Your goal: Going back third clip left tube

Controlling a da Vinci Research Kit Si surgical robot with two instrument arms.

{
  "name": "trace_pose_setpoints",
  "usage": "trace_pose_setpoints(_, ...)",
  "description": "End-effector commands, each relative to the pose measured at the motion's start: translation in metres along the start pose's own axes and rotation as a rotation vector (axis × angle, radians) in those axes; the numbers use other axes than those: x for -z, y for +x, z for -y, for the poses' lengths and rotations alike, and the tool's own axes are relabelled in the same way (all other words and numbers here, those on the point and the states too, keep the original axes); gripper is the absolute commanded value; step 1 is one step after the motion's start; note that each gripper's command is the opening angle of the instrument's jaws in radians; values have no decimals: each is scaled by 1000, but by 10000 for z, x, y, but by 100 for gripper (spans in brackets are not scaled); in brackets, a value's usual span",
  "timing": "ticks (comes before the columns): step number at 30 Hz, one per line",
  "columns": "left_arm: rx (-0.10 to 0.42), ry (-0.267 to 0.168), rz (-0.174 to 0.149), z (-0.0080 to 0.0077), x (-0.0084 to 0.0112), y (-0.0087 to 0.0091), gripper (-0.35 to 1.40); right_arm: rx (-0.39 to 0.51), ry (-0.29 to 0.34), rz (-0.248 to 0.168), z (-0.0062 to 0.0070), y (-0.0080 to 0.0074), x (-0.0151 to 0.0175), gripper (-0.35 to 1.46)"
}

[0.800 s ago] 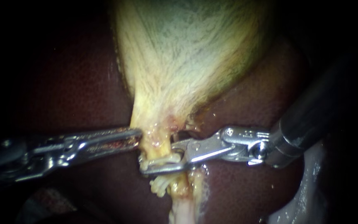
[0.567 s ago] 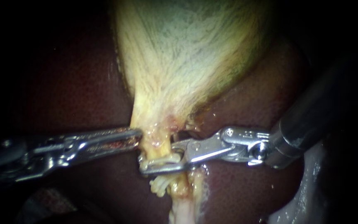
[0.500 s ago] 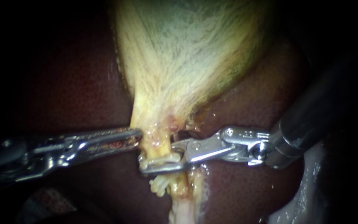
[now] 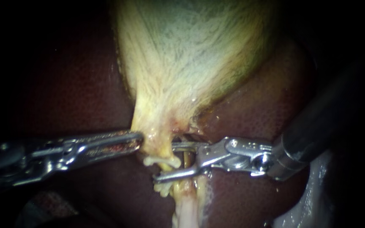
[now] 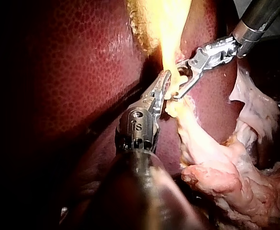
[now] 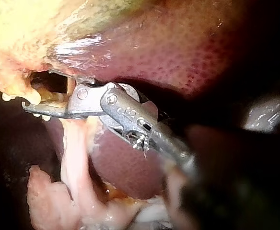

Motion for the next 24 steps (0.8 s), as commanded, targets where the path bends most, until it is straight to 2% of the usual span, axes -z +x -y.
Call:
trace_pose_setpoints(1, -1, 0, 0, 0, 0, 0, -21, -3, 0, -1, 0, 2, 8, 60)
trace_pose_setpoints(5, -1, 1, 0, 0, 0, 0, -21, -6, 2, -2, 6, 11, 30, 60)
trace_pose_setpoints(9, -1, 1, 0, -2, -1, 0, -21, 5, 16, 0, 20, 31, 57, 60)
trace_pose_setpoints(14, -1, 2, 0, -4, -3, 1, -21, 65, 30, 5, 34, 56, 86, 60)
trace_pose_setpoints(17, -2, 2, 0, -6, -4, 1, -21, 111, 34, 8, 36, 65, 100, 60)
trace_pose_setpoints(24, -2, 0, 1, -7, -8, 3, -21, 189, 31, 13, 35, 67, 114, 60)
